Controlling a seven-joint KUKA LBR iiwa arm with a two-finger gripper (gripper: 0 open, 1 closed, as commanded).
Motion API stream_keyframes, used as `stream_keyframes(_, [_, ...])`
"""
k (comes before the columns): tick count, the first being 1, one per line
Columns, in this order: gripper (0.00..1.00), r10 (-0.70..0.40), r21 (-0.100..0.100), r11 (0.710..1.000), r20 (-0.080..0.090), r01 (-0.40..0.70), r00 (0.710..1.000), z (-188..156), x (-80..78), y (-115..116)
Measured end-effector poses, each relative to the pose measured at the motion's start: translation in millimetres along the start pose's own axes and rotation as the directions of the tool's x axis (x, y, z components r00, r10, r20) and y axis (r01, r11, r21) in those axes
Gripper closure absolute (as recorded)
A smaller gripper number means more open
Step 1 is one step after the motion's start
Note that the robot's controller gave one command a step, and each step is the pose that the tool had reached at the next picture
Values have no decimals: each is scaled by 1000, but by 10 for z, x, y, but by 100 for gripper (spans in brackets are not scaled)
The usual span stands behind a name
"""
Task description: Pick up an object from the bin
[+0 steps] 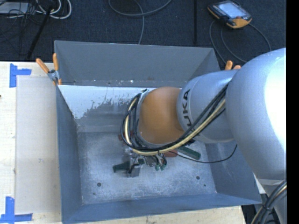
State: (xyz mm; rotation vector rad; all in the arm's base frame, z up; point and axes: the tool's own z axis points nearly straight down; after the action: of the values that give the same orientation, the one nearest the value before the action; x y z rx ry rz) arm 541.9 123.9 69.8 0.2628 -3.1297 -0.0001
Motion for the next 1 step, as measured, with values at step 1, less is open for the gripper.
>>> stream_keyframes(1, [100,5,1,1000,-8,-5,1000,-462,3,226])
